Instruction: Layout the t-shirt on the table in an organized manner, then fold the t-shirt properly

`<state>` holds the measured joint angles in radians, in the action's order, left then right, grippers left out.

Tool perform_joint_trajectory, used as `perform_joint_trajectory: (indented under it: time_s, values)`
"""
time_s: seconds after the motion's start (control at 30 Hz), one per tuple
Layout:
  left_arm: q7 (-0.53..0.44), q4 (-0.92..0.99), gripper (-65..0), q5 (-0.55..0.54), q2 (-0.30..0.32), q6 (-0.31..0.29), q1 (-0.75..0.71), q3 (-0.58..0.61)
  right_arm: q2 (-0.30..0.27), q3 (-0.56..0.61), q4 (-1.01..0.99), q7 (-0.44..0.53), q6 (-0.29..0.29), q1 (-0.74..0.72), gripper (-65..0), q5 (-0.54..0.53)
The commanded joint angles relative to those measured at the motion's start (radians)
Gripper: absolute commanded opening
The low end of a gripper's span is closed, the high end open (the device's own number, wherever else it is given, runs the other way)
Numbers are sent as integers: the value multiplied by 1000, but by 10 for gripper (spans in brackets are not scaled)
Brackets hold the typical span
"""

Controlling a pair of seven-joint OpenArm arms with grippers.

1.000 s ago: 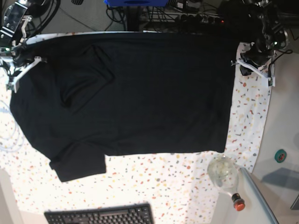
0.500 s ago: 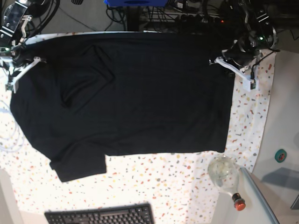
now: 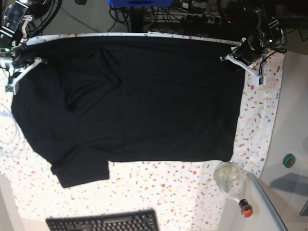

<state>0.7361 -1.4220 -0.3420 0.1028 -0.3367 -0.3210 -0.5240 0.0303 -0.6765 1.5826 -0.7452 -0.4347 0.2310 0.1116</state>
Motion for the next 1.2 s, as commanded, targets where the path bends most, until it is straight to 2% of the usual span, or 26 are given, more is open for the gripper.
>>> perform_joint_trajectory:
  time_s: [0.0, 0.2, 0.33, 0.53, 0.7, 0.93, 1.1, 1.13, 1.17]
  values:
    - [24, -6, -650, 50, 15, 37, -10, -8, -5, -2, 15, 13, 4, -5, -650, -2]
    - [24, 3, -650, 53, 16, 37, 16, -8, 26, 5, 20, 13, 4, 11, -650, -2]
    - [23, 5, -650, 44, 41, 37, 23, -9, 47, -2, 22, 17, 4, 11, -650, -2]
    - [23, 5, -650, 51, 42, 37, 49, -6, 52, 2, 25, 19, 4, -3, -650, -2]
    - [6, 54, -650, 53, 44, 37, 76, -8, 36, 7, 58, 19, 4, -69, -650, -2]
    - [-8, 56, -650, 47, 44, 37, 81, -8, -96, 8, -72, 11, 4, -296, -650, 0]
    - [-10, 56, -650, 45, 64, 37, 75, -14, -221, 68, -410, 19, 4, -494, -650, 0]
    - [-10, 56, -650, 45, 64, 37, 73, -35, -238, 80, -479, 20, 4, -525, -632, 0]
    - [-8, 56, -650, 45, 64, 34, 73, -61, -251, 90, -534, 31, 4, -554, -581, -2]
